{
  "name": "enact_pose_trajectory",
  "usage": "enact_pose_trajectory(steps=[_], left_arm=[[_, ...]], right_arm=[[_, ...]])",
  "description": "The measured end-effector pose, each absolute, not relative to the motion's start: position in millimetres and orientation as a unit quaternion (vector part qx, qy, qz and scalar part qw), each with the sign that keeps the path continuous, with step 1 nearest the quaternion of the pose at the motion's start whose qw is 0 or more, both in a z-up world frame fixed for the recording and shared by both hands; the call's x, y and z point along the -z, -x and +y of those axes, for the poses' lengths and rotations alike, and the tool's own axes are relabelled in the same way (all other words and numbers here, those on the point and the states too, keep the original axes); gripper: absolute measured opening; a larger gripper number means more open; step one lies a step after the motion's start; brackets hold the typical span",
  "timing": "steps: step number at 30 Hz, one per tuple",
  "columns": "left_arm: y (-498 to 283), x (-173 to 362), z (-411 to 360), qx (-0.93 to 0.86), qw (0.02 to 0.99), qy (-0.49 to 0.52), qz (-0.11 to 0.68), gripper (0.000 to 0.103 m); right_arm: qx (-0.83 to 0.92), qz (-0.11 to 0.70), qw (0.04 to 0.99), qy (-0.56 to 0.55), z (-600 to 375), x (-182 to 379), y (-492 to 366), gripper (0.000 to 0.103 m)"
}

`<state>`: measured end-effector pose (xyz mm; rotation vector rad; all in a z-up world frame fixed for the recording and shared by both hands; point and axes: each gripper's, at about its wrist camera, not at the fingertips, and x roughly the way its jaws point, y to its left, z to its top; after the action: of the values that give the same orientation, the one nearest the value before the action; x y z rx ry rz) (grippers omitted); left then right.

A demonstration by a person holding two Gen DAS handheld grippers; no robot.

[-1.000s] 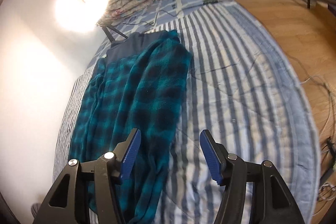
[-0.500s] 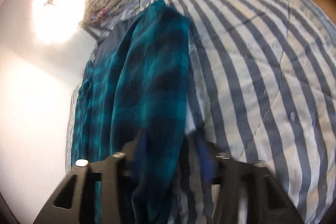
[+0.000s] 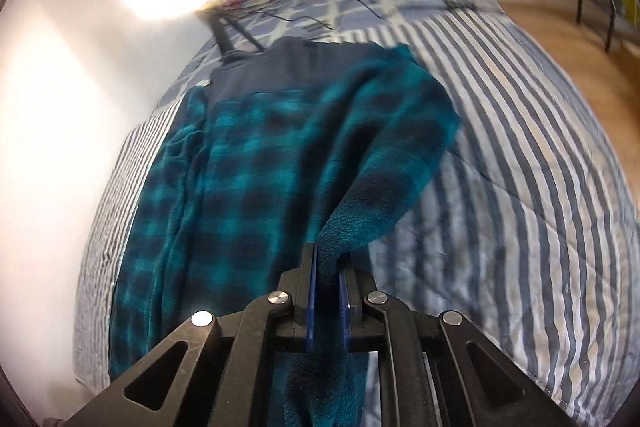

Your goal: Fold large clothes

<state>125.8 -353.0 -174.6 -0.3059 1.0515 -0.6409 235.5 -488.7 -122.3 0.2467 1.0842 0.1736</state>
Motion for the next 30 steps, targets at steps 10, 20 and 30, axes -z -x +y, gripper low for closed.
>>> enact_pose_trajectory(steps=[10, 20, 30], left_arm=[[-126.4, 178.2, -278.9, 0.247, 0.808, 0.217, 0.488, 0.010], [-112.2, 194.1, -236.7, 0.201, 0.814, 0.224, 0.497, 0.010], [-106.7, 194.4, -241.5, 0.204, 0.815, 0.214, 0.498, 0.010]], right_arm=[[-0.112, 0.504, 0.856, -0.024, -400.1, 110.5, -248.3, 0.006], [-0.138, 0.541, 0.828, 0.056, -308.7, 170.0, -268.3, 0.006], [-0.137, 0.549, 0.823, 0.053, -304.0, 183.8, -270.0, 0.006]])
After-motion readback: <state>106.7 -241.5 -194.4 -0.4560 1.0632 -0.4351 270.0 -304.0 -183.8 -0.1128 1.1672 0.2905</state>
